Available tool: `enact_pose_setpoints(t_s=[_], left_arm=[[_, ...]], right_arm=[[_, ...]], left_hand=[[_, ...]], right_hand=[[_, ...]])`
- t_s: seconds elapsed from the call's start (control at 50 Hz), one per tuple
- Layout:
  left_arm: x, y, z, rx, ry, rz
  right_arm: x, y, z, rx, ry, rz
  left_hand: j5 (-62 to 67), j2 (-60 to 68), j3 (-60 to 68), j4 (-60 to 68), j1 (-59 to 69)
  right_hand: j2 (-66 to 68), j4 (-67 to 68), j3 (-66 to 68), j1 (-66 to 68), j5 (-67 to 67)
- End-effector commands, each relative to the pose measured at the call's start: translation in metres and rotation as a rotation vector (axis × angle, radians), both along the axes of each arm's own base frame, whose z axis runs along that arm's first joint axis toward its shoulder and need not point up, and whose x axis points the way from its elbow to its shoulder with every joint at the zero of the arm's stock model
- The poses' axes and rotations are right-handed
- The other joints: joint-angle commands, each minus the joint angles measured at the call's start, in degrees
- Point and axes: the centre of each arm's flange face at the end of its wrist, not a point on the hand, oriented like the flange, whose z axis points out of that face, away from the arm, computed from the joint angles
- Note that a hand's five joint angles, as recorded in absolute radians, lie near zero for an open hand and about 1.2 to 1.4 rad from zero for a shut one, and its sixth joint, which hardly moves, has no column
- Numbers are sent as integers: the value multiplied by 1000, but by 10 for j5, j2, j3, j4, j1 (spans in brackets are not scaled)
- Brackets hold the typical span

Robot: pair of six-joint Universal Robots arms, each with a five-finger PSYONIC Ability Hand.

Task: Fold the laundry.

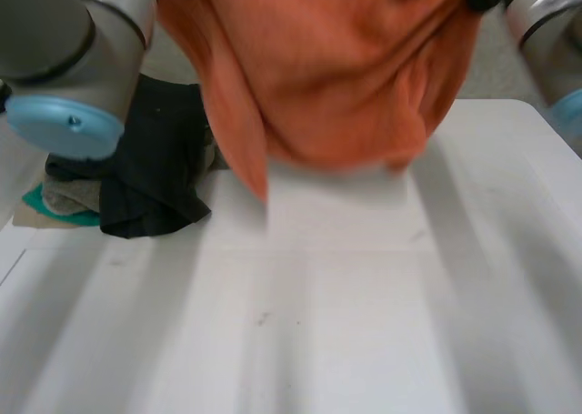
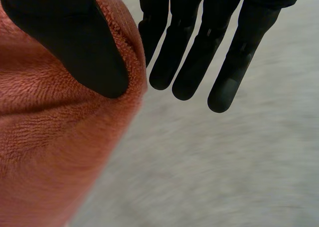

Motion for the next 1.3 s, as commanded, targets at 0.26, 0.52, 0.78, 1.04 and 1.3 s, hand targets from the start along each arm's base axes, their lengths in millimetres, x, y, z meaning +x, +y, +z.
enact_pose_setpoints(t_s=[0.26, 0.52, 0.78, 1.04, 1.3], left_arm=[[2, 8, -177, 381, -263, -7], [17, 21, -263, 609, -499, 2], [32, 15, -252, 572, -502, 29], [55, 7, -252, 599, -563, 14], [50, -5, -271, 629, -589, -44]], right_arm=[[-44, 49, -152, 449, 219, 94], [-54, 64, -217, 686, 359, 75], [-63, 58, -180, 560, 453, 25], [-83, 29, -209, 592, 541, 16], [-62, -5, -225, 327, 722, 244]], left_hand=[[136, 116, 121, 117, 130], [-70, -90, -85, -90, -77], [-333, -353, -348, -352, -339], [-417, -437, -432, -436, -424], [-431, -451, -445, -450, -437]], right_hand=[[128, 116, 121, 164, 146], [-143, -155, -150, -107, -125], [-298, -310, -305, -262, -280], [-379, -391, -386, -343, -360], [-404, -416, -411, -368, -386]])
